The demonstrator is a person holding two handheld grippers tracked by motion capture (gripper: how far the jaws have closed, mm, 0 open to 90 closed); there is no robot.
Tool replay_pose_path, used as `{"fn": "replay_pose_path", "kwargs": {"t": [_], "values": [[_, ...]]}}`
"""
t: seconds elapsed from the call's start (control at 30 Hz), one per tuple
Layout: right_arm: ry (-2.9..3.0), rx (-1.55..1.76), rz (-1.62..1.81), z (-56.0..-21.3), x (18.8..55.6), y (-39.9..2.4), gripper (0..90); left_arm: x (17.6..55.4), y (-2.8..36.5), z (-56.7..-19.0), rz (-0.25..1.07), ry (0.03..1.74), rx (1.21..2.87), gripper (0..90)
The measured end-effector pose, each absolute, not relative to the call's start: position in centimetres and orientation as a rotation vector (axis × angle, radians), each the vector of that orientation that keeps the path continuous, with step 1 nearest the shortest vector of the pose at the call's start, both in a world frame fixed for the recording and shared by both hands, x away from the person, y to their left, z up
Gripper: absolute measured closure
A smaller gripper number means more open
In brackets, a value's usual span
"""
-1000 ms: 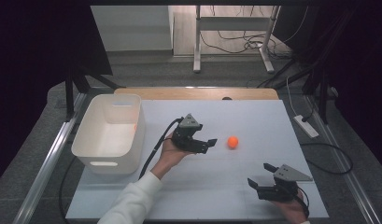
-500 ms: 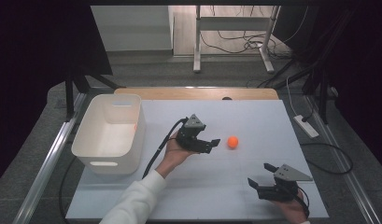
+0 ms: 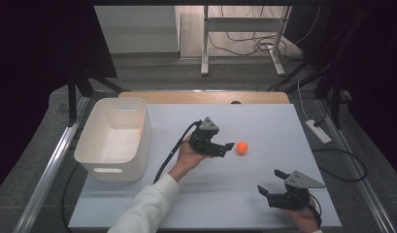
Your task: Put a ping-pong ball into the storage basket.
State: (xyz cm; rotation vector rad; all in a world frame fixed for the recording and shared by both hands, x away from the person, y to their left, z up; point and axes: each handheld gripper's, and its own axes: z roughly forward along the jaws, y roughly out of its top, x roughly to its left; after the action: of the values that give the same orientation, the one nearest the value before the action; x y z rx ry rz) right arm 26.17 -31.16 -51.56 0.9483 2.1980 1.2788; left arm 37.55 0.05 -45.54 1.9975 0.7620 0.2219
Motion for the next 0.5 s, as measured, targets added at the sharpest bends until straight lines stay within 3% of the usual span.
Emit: {"fn": "replay_pose_path", "kwargs": {"t": [0.5], "values": [[2.2,0.946,1.269,-51.6,26.1,-31.2,13.1,38.1,-1.7,-46.6,0.198,0.754,2.03,18.9]]}}
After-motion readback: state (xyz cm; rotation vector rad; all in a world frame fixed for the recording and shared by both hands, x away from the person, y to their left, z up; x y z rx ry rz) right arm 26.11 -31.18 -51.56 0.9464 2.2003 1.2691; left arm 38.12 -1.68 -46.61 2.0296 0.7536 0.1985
